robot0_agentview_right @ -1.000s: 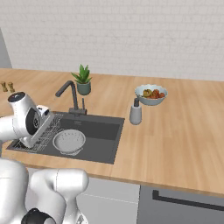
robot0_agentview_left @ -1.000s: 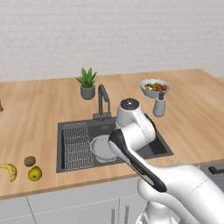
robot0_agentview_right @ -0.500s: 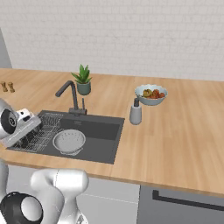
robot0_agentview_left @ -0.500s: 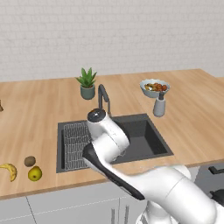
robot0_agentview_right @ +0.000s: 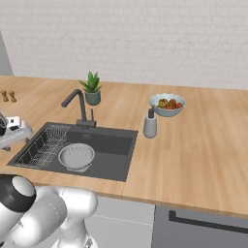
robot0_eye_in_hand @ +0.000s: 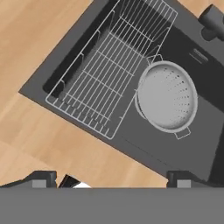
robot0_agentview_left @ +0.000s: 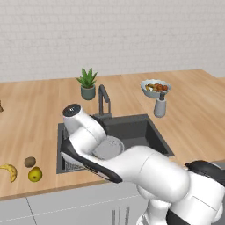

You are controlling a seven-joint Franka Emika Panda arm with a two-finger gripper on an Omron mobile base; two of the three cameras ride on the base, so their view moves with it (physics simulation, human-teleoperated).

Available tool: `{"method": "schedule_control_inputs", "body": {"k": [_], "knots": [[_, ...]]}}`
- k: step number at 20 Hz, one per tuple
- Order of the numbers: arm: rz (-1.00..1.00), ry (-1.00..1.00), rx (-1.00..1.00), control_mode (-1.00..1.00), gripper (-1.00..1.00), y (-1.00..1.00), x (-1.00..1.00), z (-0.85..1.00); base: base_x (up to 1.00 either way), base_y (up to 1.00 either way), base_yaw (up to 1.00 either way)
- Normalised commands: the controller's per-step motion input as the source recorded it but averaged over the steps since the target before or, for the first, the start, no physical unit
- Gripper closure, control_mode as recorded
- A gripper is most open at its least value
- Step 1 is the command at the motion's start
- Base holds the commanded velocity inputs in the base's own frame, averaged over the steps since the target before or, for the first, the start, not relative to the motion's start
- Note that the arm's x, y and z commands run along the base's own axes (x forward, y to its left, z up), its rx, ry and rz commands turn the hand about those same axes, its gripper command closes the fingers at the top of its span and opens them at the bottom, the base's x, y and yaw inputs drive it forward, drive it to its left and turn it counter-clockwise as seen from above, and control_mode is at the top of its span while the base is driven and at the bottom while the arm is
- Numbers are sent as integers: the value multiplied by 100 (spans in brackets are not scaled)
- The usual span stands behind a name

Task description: Put the colander in the sink, put the kiwi, pear, banana in the colander, and turn on the sink faucet and pour water over the colander.

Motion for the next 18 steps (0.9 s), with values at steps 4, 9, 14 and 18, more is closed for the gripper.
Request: {"method": "schedule_control_inputs", "body": {"k": [4, 9, 14, 18], "knots": [[-28, 17, 27, -100, -100, 76, 8, -5, 0, 0, 0], [-42, 24, 29, -100, -100, 69, 0, -9, 0, 0, 0], [-44, 19, 17, -100, -100, 73, -2, -29, 0, 0, 0], [-46, 3, 1, -100, -100, 77, 0, -49, 0, 0, 0]]}}
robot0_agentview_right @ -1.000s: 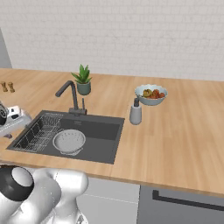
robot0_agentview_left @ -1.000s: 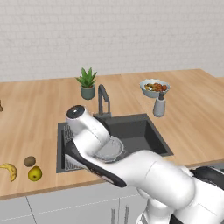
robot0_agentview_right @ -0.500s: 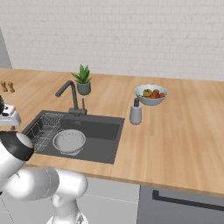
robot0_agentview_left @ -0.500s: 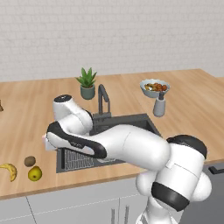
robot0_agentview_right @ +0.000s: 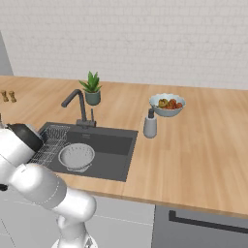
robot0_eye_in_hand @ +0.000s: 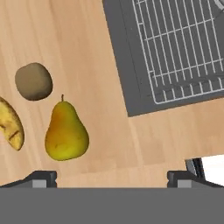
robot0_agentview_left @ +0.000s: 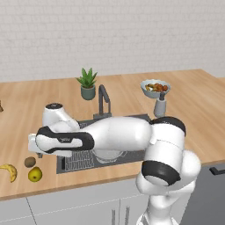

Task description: Put the colander in the sink, put the kiwi, pear, banana in the colander, and turn on the sink faucet and pour water over the colander.

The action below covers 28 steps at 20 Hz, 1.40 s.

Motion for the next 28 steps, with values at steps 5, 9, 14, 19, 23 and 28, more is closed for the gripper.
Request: {"method": "schedule_control_inputs", "body": {"k": [5, 9, 14, 19, 23, 28], "knots": [[-46, 0, 0, -100, -100, 56, 3, -25, 0, 0, 0], [-43, 6, 0, -100, -100, 37, 15, -5, 0, 0, 0], [-25, 10, 0, -100, -100, 29, 15, -11, 0, 0, 0], [-1, 7, 0, -100, -100, 3, 3, -21, 0, 0, 0], [10, 3, 0, -100, -100, 0, 0, -9, 0, 0, 0], [22, 0, 0, -100, -100, -2, -16, -10, 0, 0, 0]]}}
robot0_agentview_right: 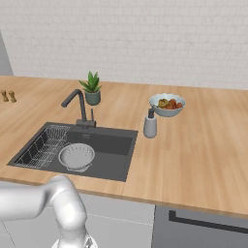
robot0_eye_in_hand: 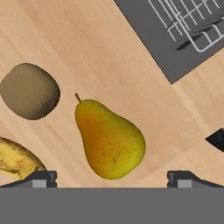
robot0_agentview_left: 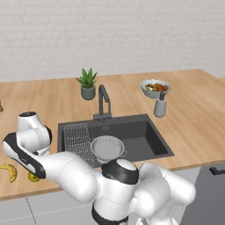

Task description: Put the colander in the sink, put the kiwi, pear, banana in the colander, and turn on the sink faucet and pour water over the colander.

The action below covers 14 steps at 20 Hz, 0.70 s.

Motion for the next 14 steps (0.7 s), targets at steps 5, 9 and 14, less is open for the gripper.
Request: {"method": "schedule_control_inputs", "body": {"k": [5, 9, 14], "knots": [[22, 0, 0, -100, -100, -19, -18, -12, 0, 0, 0], [17, -7, 0, -100, -100, -36, -23, -10, 0, 0, 0], [13, -7, 0, -100, -100, -18, 1, -15, 0, 0, 0]]}}
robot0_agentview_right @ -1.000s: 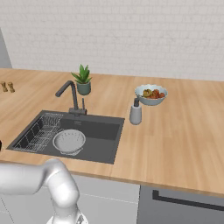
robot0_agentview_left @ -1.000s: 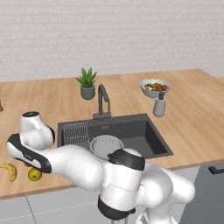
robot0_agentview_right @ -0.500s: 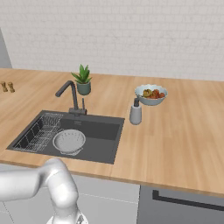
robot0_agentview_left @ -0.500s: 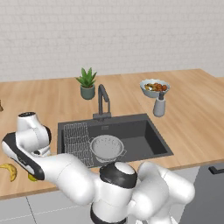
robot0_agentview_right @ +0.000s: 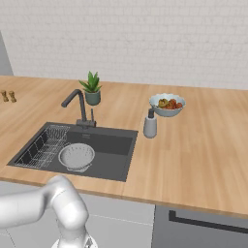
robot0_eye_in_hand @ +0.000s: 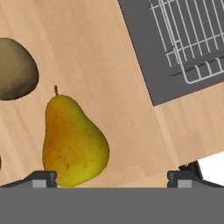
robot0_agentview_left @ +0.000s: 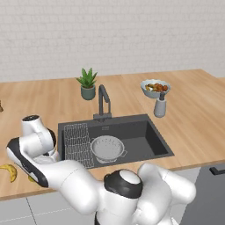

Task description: Put the colander in the sink, put the kiwi, pear, banana in the colander, and turn on the sink faucet and pour water over the colander.

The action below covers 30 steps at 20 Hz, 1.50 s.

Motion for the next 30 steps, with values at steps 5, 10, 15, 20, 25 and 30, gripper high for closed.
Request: {"method": "schedule_control_inputs", "body": {"k": [5, 10, 15, 20, 25, 30], "knots": [[9, -14, 2, -100, -100, 5, 14, -11, 0, 0, 0], [7, -5, 6, -100, -100, 4, 1, -20, 0, 0, 0], [8, -1, 8, -100, -100, 9, 2, -22, 0, 0, 0], [9, 0, 3, -100, -100, 14, 18, -23, 0, 0, 0], [10, 1, 1, -100, -100, 12, 28, -25, 0, 0, 0], [6, 11, 1, -100, -100, 14, 15, -45, 0, 0, 0]]}}
